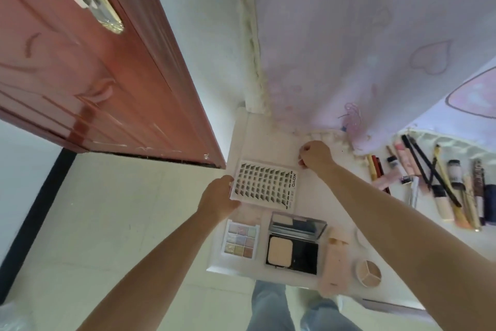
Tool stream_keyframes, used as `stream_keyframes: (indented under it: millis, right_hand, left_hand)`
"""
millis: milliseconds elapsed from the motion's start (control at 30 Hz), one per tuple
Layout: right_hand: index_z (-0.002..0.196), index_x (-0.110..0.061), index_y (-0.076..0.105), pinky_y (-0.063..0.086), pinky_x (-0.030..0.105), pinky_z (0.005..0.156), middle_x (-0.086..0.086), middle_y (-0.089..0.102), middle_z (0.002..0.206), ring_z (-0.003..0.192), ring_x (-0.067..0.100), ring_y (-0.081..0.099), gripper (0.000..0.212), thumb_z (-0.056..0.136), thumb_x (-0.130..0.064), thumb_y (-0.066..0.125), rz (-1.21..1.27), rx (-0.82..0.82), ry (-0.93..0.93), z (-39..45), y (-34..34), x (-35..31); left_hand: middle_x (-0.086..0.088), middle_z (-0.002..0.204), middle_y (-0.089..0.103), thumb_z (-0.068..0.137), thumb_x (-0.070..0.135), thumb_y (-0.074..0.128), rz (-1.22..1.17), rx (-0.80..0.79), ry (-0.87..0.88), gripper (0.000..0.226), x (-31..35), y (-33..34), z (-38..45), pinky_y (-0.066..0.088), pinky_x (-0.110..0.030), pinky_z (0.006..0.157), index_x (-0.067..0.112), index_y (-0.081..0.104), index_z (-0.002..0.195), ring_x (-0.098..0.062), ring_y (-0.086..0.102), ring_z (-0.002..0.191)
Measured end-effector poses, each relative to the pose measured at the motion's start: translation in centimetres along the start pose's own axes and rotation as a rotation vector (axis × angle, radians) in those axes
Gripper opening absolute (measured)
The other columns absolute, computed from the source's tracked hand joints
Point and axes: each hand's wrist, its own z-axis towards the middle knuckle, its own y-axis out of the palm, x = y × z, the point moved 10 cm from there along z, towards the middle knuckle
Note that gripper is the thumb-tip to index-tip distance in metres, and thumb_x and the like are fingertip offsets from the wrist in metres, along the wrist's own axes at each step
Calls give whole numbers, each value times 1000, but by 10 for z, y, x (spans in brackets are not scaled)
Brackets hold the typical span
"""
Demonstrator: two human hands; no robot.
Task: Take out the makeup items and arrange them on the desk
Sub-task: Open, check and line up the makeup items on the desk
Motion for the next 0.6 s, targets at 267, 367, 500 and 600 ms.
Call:
stream_keyframes:
  millis: [267,367,500,600]
  right_hand:
    - [66,1,49,47,37,82,17,52,76,91,36,56,22,85,4,38,-154,-21,-47,-11,2,-12]
    - [65,-1,49,41,29,75,18,54,81,96,32,53,28,89,-2,36,-267,-24,-61,-16,2,-13]
    - [99,9,59,37,30,86,23,59,113,109,32,52,28,92,-7,37,-295,-9,-79,-17,3,-14]
    - [104,6,57,38,30,91,21,56,121,115,32,50,24,90,-4,41,-254,-7,-49,-17,4,-12]
  left_hand:
    - [-7,118,60,82,19,66,83,0,-12,50,2,6,-6,44,-25,80,10,45,126,-21,58,106]
    - [-8,117,60,80,19,69,56,-7,-50,53,1,6,-6,45,-27,81,10,43,125,-22,59,104]
    - [-13,117,60,77,14,72,-29,-16,-71,57,3,5,-2,45,-29,85,6,42,125,-26,58,106]
    - [-16,117,60,77,12,72,-84,-18,-78,57,4,2,-1,45,-29,86,4,43,125,-27,58,106]
